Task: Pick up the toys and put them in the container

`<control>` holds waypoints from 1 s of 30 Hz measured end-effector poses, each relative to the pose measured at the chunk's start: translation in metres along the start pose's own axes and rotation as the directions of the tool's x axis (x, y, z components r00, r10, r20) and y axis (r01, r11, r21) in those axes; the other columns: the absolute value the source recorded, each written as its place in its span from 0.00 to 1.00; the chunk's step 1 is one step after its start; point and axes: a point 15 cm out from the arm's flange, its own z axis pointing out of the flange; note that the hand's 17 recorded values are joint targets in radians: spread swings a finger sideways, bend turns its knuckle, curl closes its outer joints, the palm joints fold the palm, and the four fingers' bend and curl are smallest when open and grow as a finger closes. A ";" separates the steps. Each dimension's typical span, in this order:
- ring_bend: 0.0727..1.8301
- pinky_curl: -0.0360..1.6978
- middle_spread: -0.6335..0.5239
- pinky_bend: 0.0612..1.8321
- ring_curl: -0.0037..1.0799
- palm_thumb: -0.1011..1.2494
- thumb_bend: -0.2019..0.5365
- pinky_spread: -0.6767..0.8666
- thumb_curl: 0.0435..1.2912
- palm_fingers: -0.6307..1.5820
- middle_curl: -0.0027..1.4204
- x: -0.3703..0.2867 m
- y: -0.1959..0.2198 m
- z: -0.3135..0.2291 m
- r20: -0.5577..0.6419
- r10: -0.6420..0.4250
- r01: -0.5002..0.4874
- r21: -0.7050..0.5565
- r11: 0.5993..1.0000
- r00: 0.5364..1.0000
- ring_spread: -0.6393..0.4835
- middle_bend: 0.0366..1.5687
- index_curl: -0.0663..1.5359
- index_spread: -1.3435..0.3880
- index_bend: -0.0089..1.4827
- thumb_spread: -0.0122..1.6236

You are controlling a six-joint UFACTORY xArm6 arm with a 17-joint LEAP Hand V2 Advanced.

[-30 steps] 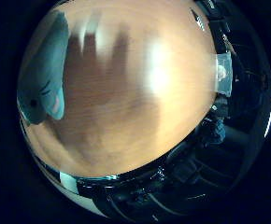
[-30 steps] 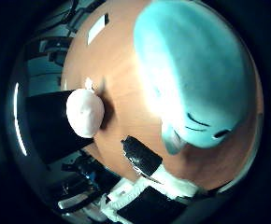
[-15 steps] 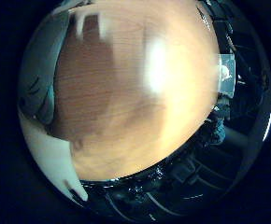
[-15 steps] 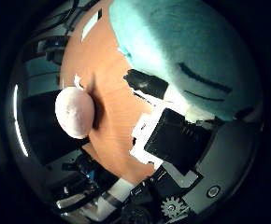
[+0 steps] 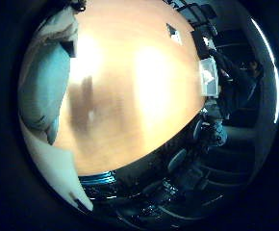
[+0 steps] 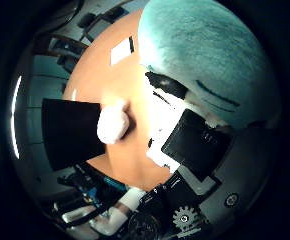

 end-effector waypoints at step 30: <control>0.70 0.62 0.41 0.64 0.80 0.84 0.26 0.31 0.40 0.77 0.61 -0.332 0.087 -0.311 0.042 -0.428 0.368 0.438 0.820 0.903 0.34 0.82 0.66 0.62 0.67 0.72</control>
